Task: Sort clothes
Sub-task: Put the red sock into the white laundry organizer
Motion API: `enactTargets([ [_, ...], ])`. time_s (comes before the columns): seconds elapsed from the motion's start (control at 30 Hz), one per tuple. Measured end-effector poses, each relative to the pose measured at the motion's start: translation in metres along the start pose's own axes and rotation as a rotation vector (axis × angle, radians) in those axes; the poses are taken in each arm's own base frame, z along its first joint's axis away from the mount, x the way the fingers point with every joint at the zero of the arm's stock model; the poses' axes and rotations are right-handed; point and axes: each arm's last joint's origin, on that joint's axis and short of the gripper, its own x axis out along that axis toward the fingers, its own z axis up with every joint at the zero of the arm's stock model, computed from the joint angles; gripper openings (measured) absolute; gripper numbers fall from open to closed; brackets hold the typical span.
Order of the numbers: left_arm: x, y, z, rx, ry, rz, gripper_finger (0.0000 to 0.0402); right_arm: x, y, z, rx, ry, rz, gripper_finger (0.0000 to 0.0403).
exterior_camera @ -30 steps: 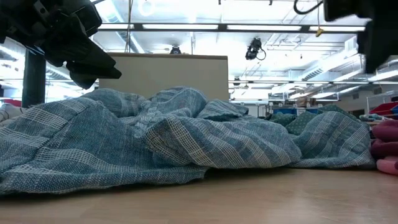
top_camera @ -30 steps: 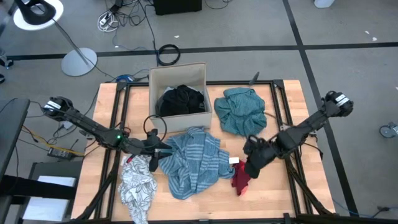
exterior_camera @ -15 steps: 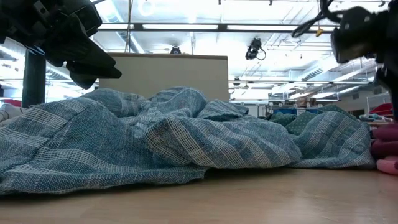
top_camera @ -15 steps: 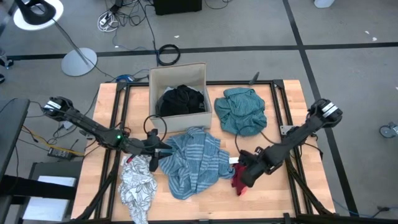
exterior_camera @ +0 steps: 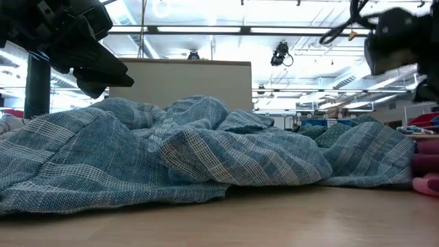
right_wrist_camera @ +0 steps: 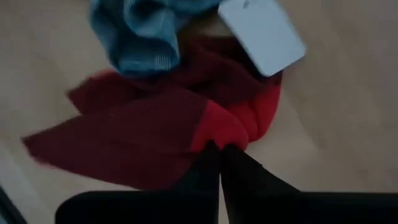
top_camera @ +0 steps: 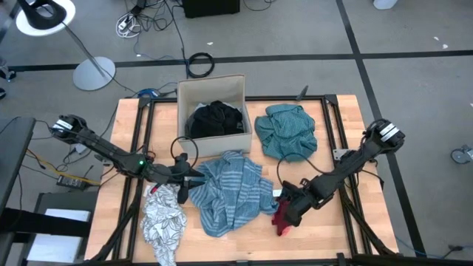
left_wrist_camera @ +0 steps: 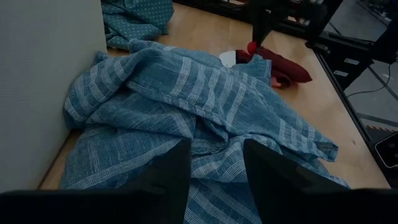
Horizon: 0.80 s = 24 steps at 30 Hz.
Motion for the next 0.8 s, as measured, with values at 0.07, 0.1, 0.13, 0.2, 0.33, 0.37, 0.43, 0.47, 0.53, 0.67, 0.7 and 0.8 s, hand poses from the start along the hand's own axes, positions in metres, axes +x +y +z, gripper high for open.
enactTargets([
  [0.07, 0.000, 0.000, 0.000, 0.000, 0.000, 0.000, 0.0152, -0.012, -0.003, 0.000, 0.014, -0.049, 0.005, 0.0004],
  [0.1, 0.000, 0.000, 0.000, 0.000, 0.000, 0.000, 0.0152, -0.018, -0.005, 0.000, 0.021, -0.076, 0.012, 0.0003],
  [0.13, 0.000, 0.000, 0.000, 0.000, 0.000, 0.000, 0.0152, -0.025, -0.006, 0.000, 0.028, -0.102, 0.023, 0.0003],
  [0.2, 0.000, 0.000, 0.000, 0.000, 0.000, 0.000, 0.0152, -0.038, -0.010, -0.001, 0.041, -0.147, 0.040, 0.0002],
  [0.33, 0.000, 0.000, 0.000, -0.001, 0.000, 0.000, 0.0152, -0.062, -0.018, -0.002, 0.056, -0.252, 0.081, 0.0001],
  [0.37, 0.000, 0.000, 0.000, -0.001, 0.000, 0.000, 0.0152, -0.068, -0.020, -0.001, 0.059, -0.281, 0.092, 0.0001],
  [0.43, 0.000, 0.000, 0.000, -0.001, 0.000, 0.000, 0.0152, -0.078, -0.023, 0.000, 0.050, -0.334, 0.118, 0.0001],
  [0.47, 0.000, 0.000, 0.000, -0.001, 0.000, 0.000, 0.0152, -0.084, -0.025, 0.001, 0.045, -0.357, 0.125, 0.0001],
  [0.53, 0.000, 0.000, 0.000, -0.001, 0.000, 0.000, 0.0152, -0.098, -0.025, 0.004, 0.023, -0.412, 0.131, 0.0001],
  [0.67, 0.000, 0.000, 0.000, -0.001, 0.001, 0.000, 0.0152, -0.126, -0.022, 0.018, -0.060, -0.552, 0.110, 0.0001],
  [0.7, 0.000, 0.000, 0.000, -0.001, 0.000, 0.001, 0.0152, -0.134, -0.022, 0.024, -0.083, -0.591, 0.092, 0.0000],
  [0.8, 0.000, 0.000, 0.000, -0.001, -0.003, 0.007, 0.0152, -0.156, -0.022, 0.044, -0.138, -0.698, 0.038, 0.0000],
])
